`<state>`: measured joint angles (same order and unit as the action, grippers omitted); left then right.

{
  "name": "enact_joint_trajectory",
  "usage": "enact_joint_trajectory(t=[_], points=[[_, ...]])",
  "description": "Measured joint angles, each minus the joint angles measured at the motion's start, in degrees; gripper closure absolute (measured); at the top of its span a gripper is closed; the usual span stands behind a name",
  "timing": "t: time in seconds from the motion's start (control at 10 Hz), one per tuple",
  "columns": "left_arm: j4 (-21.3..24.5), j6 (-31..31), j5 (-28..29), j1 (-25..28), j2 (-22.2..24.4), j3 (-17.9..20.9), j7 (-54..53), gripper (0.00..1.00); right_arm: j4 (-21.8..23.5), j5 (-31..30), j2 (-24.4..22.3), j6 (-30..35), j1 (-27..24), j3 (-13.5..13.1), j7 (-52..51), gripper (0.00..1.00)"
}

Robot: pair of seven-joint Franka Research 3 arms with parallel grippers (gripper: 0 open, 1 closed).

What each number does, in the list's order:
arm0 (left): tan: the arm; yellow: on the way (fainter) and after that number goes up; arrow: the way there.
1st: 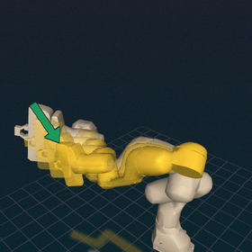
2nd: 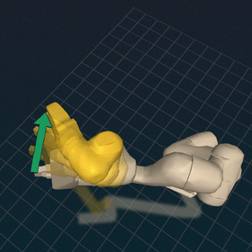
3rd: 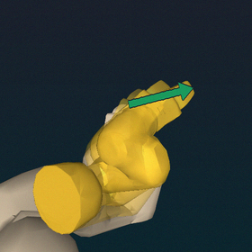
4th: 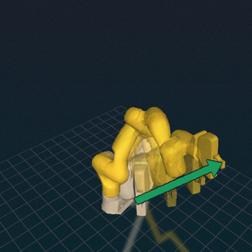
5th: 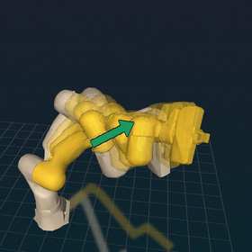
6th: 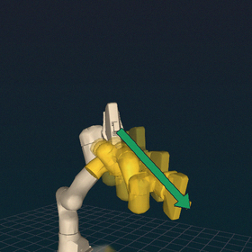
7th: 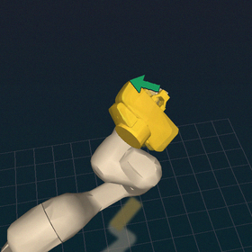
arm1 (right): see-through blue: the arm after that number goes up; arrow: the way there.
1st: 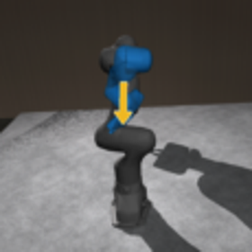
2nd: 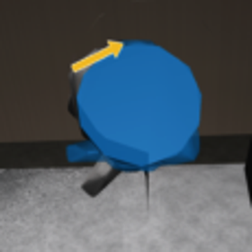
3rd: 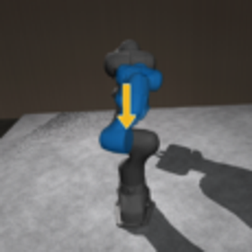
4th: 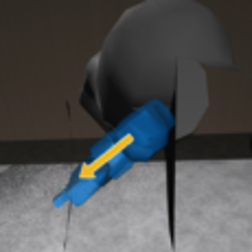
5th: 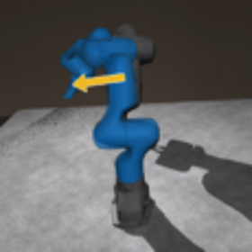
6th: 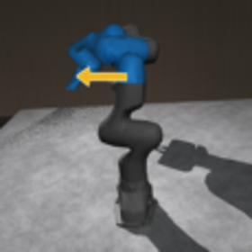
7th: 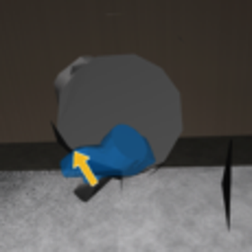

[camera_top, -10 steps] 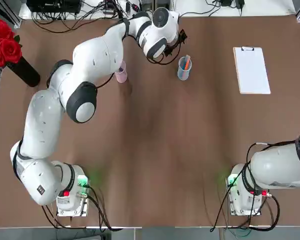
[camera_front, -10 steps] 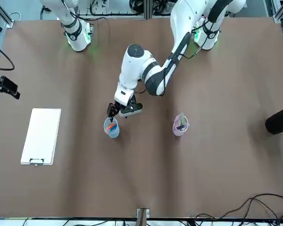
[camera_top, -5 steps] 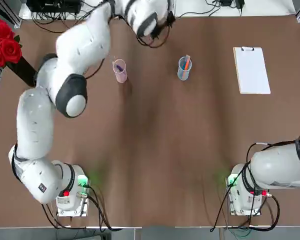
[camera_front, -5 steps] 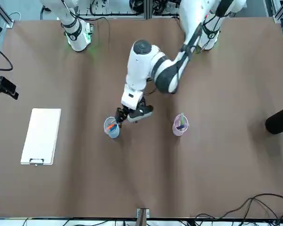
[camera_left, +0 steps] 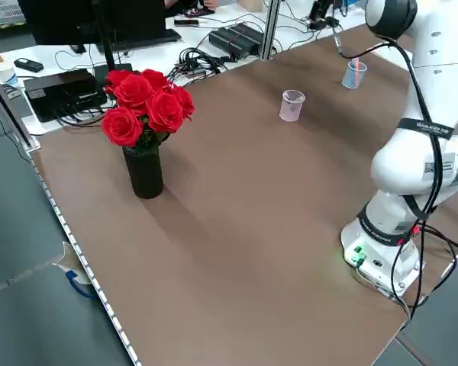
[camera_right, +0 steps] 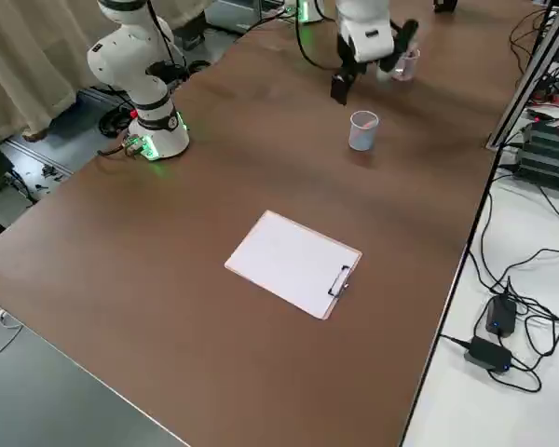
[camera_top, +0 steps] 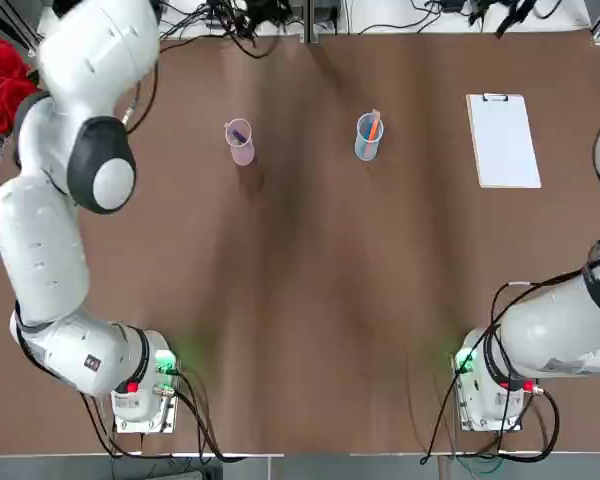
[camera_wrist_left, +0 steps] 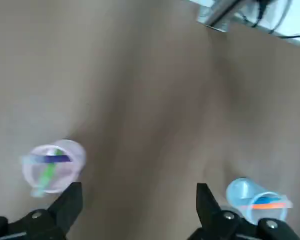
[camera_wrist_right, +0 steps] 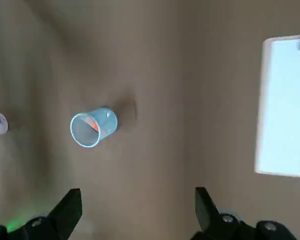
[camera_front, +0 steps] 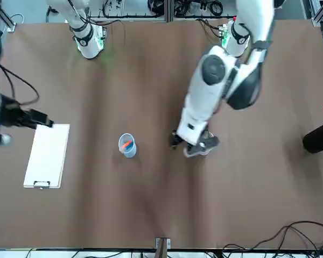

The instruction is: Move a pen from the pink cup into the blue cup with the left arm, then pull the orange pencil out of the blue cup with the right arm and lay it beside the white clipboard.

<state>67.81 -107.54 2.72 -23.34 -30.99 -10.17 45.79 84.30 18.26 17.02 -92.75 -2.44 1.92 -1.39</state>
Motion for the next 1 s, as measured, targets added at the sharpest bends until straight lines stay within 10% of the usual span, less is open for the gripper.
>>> enact_joint_trajectory(t=[0.6,1.0], points=[[0.3,15.8,-2.1,15.7,9.5,0.0,-18.5,0.0,0.2,8.2,16.0,-16.7,2.2,9.1,-2.6,0.0],[4.9,18.3,-3.9,21.2,16.3,0.5,-28.0,0.0,0.6,8.3,19.1,-16.7,2.2,12.2,-7.4,0.0]])
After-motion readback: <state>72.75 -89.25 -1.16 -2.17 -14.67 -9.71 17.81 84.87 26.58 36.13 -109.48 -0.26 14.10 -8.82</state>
